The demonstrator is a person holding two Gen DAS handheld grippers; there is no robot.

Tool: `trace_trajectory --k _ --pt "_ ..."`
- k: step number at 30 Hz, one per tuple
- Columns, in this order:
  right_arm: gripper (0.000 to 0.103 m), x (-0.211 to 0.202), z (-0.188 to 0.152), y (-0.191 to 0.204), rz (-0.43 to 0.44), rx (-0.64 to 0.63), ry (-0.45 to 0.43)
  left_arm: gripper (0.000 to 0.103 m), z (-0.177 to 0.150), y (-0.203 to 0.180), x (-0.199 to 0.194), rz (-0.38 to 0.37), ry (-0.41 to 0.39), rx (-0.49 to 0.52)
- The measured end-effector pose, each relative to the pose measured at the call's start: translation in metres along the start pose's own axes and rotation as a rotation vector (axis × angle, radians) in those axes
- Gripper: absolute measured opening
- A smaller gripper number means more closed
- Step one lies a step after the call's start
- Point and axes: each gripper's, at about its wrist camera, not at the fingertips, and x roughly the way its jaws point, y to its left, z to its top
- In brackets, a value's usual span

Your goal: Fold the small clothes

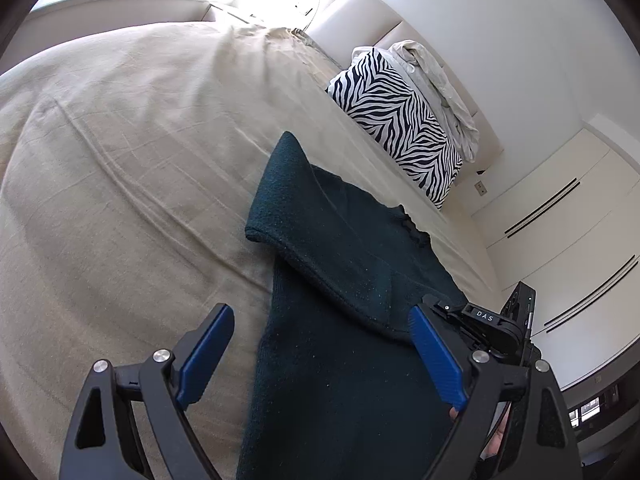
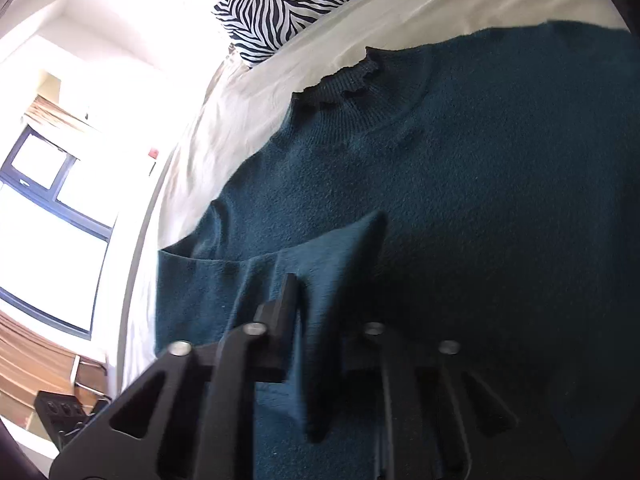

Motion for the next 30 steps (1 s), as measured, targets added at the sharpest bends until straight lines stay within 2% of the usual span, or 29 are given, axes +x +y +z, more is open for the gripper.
trace_trajectory --k 4,7,10,15,21,25,26,29,30 --pt "0.007 -0.022 0.024 0.006 -0.046 -0.066 -0.069 0.090 0.003 -0.001 0.004 0.012 0.001 0.006" --pt "0.007 -0.044 0.043 -0.004 -0.058 -0.057 -0.120 0.090 0.003 -0.003 0.006 0.018 0.001 0.016" --pt "0.007 -0.059 0.058 -0.018 -0.124 -0.056 -0.166 0.090 0.008 -0.007 0.010 0.024 -0.006 0.034" --pt "0.007 -0.067 0.072 -0.057 -0.194 -0.023 -0.169 0.090 0.023 -0.013 0.018 0.036 -0.026 0.071" --pt "0.009 -0.052 0.071 -0.084 -0.199 -0.010 -0.117 0.089 0.054 -0.041 0.043 0.036 -0.049 0.156" --pt "0.009 -0.047 0.063 -0.092 -0.177 0.024 -0.100 0.080 0.077 -0.065 0.078 -0.016 -0.005 0.201" --pt "0.009 -0.049 0.060 -0.092 -0.172 0.029 -0.100 0.070 0.082 -0.070 0.090 -0.023 0.020 0.215" --pt "0.009 -0.055 0.058 -0.100 -0.145 0.076 -0.095 0.058 0.089 -0.077 0.134 -0.051 0.114 0.218" --pt "0.009 -0.057 0.058 -0.105 -0.137 0.091 -0.095 0.055 0.090 -0.077 0.150 -0.039 0.138 0.218"
